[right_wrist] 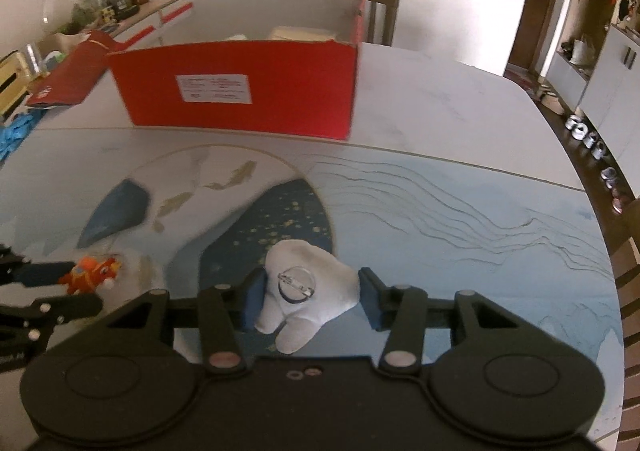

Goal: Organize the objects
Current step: 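Carry the red keychain and white plush toy with both tools over the red box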

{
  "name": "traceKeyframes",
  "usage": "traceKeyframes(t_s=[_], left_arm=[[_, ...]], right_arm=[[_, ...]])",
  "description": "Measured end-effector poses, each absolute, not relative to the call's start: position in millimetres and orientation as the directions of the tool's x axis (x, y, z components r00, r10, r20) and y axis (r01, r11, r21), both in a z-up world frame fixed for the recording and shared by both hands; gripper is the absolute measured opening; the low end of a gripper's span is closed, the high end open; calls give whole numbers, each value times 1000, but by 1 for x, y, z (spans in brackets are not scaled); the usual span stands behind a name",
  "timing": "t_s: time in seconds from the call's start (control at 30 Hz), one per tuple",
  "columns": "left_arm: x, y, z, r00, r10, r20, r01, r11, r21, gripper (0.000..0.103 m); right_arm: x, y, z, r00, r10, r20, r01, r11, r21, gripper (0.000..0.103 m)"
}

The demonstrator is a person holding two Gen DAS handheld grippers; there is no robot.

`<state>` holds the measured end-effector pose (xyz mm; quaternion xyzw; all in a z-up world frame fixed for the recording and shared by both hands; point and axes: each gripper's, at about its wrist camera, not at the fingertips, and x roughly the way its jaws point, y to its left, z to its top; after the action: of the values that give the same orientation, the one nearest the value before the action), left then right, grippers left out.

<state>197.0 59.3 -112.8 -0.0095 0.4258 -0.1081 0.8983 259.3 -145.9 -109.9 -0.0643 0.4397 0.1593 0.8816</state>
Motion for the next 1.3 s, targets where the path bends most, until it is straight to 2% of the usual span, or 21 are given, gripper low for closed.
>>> traceKeyframes(t_s=[0.6, 0.93, 1.3], left_arm=[[211, 72, -47, 711, -262, -653, 210, 965, -158, 36], [244, 87, -6, 779, -245, -578, 217, 969, -119, 36], [297, 104, 27, 816, -197, -543, 201, 978, -53, 37]], right_arm=[[254, -129, -53, 585, 279, -762, -408, 913, 21, 48], [280, -112, -15, 636, 305, -709, -455, 890, -24, 48], [327, -88, 11, 677, 316, -665, -471, 880, -61, 48]])
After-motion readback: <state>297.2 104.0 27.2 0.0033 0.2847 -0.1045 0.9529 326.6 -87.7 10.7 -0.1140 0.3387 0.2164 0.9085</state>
